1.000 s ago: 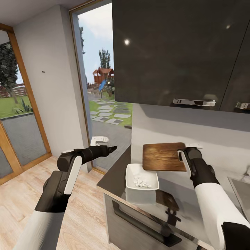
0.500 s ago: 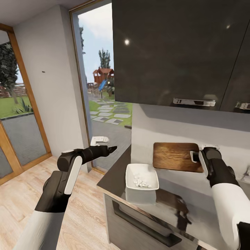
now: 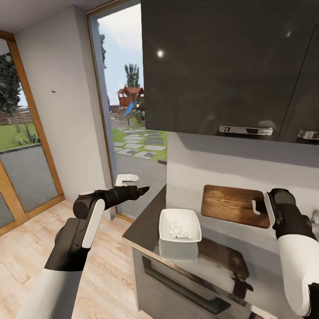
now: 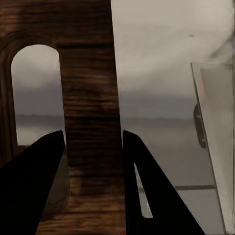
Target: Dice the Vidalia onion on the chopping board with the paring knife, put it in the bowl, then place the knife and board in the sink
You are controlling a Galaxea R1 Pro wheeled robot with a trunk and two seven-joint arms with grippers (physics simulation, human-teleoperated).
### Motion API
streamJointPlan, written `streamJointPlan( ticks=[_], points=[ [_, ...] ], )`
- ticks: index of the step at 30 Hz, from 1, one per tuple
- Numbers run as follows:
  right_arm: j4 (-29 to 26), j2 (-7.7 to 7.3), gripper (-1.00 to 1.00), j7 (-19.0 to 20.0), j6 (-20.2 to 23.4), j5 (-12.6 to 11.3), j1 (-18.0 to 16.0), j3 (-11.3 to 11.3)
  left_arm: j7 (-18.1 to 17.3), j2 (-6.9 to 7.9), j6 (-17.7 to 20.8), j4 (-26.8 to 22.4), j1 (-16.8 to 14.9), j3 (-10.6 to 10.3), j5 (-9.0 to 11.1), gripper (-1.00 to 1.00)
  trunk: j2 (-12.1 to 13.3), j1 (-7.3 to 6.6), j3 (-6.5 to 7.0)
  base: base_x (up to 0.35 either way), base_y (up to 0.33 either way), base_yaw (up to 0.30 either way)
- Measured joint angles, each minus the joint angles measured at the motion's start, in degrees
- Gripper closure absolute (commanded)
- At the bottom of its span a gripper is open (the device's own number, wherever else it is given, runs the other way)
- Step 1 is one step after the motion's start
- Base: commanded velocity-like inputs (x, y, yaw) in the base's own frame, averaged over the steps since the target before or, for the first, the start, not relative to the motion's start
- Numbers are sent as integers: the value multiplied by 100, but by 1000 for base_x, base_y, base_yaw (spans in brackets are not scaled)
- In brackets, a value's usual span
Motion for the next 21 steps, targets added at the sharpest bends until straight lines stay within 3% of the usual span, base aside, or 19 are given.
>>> streamJointPlan(
  ticks=[21],
  points=[
    [1, -6, 100, -2, 56, 27, 1, -8, 0, 0, 0, 0, 0, 6, 1, -100, 1, 0, 0, 0, 0, -276]
  ],
)
